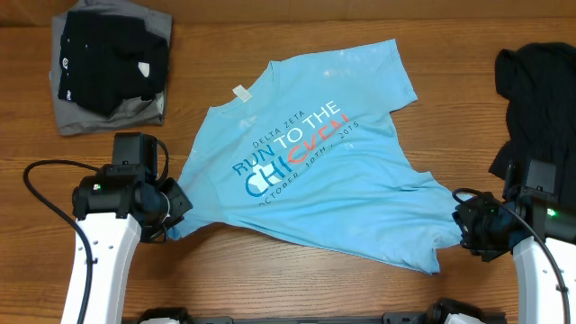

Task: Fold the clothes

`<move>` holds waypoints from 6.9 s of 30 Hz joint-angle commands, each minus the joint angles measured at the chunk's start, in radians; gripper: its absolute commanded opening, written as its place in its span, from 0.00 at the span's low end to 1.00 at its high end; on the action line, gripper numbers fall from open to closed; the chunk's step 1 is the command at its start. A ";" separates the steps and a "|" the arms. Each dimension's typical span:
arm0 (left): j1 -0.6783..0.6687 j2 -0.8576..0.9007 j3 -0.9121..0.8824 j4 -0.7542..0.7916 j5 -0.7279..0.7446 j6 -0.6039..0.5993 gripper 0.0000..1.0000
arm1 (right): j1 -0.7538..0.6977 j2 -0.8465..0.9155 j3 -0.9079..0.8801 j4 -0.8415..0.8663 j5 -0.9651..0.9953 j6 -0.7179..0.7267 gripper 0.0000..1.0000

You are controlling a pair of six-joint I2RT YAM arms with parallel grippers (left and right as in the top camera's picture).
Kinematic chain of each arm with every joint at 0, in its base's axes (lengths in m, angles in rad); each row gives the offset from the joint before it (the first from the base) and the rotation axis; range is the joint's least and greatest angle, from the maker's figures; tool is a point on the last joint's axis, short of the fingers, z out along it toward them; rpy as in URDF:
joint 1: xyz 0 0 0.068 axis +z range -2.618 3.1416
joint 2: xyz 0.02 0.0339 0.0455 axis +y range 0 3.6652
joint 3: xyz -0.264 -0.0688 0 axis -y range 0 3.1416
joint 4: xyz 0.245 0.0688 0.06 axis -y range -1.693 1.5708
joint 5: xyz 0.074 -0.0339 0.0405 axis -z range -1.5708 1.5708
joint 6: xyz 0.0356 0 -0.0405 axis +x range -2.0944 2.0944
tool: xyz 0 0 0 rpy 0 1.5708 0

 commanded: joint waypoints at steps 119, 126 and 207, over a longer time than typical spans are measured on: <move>0.000 0.116 -0.234 0.316 0.046 -0.117 0.06 | 0.188 0.580 0.640 -0.230 0.118 -0.154 0.58; 0.000 0.116 -0.234 0.315 0.051 -0.117 0.05 | 0.183 0.549 0.339 -0.039 0.055 -0.166 0.61; 0.000 0.114 -0.229 0.293 0.045 -0.075 0.04 | 0.182 0.674 0.047 0.470 -0.050 -0.166 0.37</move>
